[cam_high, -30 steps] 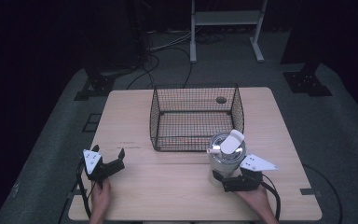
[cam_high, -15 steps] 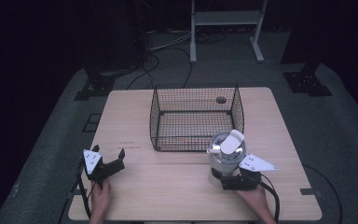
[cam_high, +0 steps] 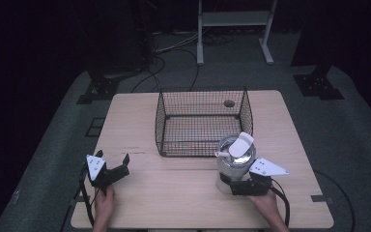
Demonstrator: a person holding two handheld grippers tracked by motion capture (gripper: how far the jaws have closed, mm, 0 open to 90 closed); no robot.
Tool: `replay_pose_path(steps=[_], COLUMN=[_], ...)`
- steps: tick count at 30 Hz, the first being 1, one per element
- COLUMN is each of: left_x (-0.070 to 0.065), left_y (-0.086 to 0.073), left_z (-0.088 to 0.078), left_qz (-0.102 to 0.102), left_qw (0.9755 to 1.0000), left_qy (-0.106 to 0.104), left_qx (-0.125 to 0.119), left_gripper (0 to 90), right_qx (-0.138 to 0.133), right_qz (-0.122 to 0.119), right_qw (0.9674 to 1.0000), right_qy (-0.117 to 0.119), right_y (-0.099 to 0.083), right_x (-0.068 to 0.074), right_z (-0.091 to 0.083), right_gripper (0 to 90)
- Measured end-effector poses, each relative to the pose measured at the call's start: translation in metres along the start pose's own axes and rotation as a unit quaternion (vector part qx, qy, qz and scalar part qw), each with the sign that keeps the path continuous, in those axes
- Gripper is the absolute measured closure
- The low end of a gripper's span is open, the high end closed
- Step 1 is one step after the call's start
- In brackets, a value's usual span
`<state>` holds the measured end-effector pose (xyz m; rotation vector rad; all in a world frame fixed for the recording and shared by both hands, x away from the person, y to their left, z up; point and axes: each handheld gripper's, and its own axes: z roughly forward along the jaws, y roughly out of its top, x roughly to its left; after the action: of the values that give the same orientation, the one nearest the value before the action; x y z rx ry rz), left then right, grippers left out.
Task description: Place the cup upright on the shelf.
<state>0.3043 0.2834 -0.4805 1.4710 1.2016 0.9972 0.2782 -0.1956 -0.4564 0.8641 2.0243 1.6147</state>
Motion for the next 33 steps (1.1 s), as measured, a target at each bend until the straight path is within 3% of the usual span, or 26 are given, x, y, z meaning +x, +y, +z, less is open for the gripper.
replay_pose_path(steps=[8, 16, 23, 33], left_x=[0.0, 0.001, 0.001, 0.001], left_y=[0.0, 0.0, 0.0, 0.0], left_z=[0.0, 0.001, 0.001, 0.001], left_qz=[-0.001, -0.007, -0.004, -0.002], left_qw=[1.0, 1.0, 1.0, 1.0], left_qy=[0.0, 0.002, 0.0, 0.001], left_qx=[0.0, 0.003, 0.002, 0.001], left_gripper=[0.0, 0.0, 0.0, 0.0], right_qx=[-0.019, -0.024, -0.016, -0.015], right_qz=[0.0, -0.018, -0.044, -0.054], right_qw=[0.9997, 0.9982, 0.9966, 0.9948], right_qy=[0.013, 0.052, 0.069, 0.084], right_y=[0.024, 0.068, 0.105, 0.131], right_x=[0.0, 0.004, 0.007, 0.005], right_z=[0.002, 0.012, 0.025, 0.045], right_gripper=[9.2, 9.2, 9.2, 9.2])
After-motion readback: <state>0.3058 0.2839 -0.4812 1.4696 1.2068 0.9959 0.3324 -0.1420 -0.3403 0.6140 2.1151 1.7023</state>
